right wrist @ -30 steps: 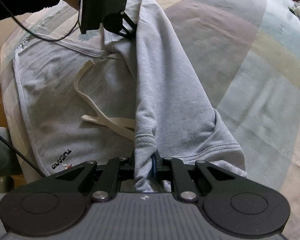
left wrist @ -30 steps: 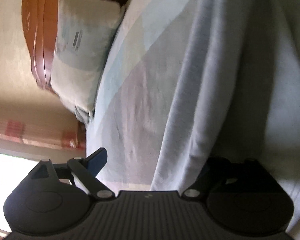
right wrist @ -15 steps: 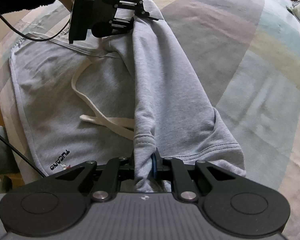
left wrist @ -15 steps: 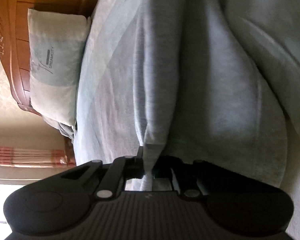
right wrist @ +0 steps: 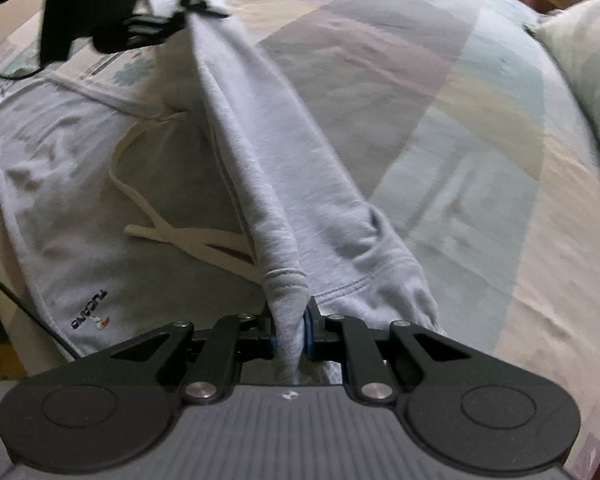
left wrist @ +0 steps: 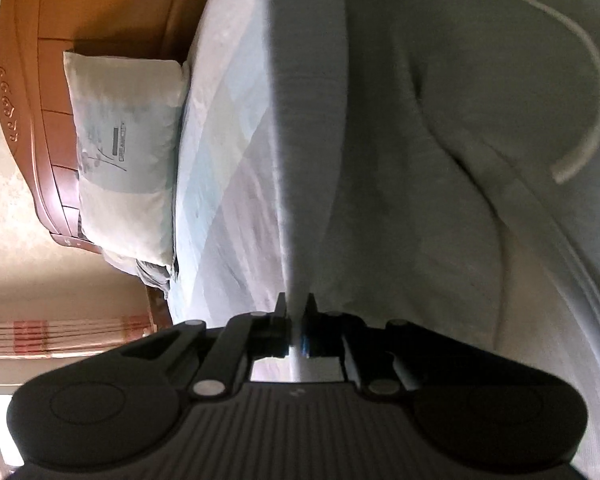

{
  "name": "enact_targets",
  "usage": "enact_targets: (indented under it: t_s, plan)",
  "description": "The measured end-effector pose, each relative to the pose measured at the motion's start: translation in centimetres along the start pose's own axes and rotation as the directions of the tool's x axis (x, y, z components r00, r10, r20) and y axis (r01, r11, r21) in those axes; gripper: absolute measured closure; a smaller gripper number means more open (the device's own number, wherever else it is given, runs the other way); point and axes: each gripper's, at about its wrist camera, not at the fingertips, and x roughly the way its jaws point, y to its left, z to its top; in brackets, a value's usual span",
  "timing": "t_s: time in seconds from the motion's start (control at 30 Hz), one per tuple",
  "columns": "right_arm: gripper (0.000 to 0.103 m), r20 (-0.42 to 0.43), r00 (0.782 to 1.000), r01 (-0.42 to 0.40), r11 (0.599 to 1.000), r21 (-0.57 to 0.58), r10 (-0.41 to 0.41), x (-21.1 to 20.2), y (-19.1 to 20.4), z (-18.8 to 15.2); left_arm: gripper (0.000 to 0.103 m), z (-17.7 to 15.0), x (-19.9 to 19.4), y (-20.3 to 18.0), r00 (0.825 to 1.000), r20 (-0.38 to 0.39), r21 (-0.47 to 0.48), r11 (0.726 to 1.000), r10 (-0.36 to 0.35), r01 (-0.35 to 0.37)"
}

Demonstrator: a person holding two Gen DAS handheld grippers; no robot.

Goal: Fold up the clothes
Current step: 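Hold the sweatpants with both tools and lift them off the bed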

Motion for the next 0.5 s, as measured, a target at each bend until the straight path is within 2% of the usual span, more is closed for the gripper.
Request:
enact_targets:
  t_s: [0.07, 0.27, 0.5]
  plan:
    - [0.087, 0.004, 1.000, 0.010, 1.000, 0.013, -0.010, -0.4, 0.0, -0.2, 0.101, 0.1, -0.7, 0.0, 1.000, -0.006, -0.030, 0.999, -0.021, 0.021]
    - [0.087, -0.006, 1.000, 0.013, 1.000, -0.001, -0.013, -0.7, 1.1, -0.5, 0.102, 0.1, -1.5, 0.4, 1.000, -0.011, -0.078, 0.997, -0.025, 0.024]
    - [0.087, -0.006, 0.999, 0.053, 0.999, -0.014, -0.053, -1.2, 1.8, -1.3, 0.102, 0.0, -4.8, 1.4, 0.994, 0.035, -0.134, 0.985, -0.106, 0.110]
